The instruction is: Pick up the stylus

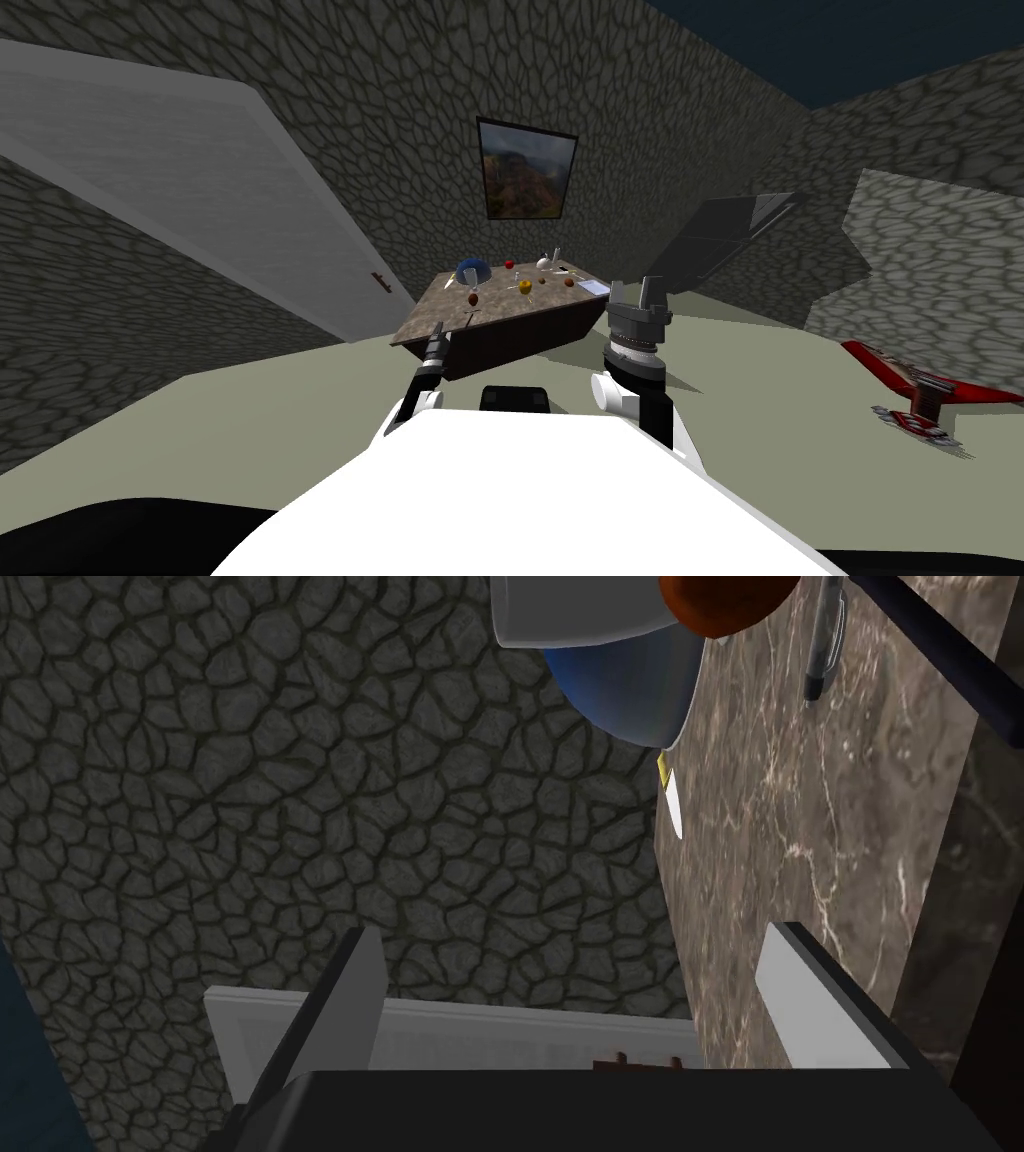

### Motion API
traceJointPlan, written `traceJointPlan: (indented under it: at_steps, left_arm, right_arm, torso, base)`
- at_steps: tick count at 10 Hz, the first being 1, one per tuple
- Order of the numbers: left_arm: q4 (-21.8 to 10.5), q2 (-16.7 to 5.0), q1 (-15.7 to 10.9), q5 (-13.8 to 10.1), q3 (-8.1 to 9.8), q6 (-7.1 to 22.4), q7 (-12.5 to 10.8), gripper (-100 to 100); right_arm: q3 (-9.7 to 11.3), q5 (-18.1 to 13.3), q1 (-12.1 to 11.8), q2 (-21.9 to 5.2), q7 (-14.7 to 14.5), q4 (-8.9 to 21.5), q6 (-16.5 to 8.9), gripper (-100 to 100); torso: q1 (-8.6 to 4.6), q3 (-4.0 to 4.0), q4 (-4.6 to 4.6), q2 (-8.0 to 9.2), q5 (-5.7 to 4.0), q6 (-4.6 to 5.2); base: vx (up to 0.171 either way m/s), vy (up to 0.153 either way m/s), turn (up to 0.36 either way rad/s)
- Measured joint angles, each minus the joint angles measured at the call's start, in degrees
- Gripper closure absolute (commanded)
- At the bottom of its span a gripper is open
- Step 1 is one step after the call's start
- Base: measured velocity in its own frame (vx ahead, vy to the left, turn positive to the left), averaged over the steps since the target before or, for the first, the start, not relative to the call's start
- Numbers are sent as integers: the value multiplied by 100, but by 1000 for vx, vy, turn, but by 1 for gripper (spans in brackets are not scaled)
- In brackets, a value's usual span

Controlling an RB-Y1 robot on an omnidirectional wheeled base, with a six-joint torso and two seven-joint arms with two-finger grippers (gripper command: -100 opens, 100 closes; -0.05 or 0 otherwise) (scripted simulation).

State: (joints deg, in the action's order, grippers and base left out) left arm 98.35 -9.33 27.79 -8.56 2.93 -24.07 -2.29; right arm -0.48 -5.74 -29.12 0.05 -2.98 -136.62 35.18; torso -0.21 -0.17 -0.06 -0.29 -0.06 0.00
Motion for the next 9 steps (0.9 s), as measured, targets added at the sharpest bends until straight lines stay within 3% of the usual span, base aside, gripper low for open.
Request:
traceJointPlan:
  at_steps: [4, 9]
  left_arm:
    - [-517, 114, -149, -106, 185, 152, -62, -100]
    - [-1027, 583, -345, -201, 385, 347, -106, -100]
  right_arm:
    - [0, 0, 0, 0, 0, 0, 0, 0]
    - [0, 0, 0, 0, 0, 0, 0, 0]
  torso:
    - [-6, -7, -3, -11, -2, 0]
    - [3, -1, 0, -2, 0, 1]
  base:
    - [92, -72, 103]
    - [71, -62, 84]
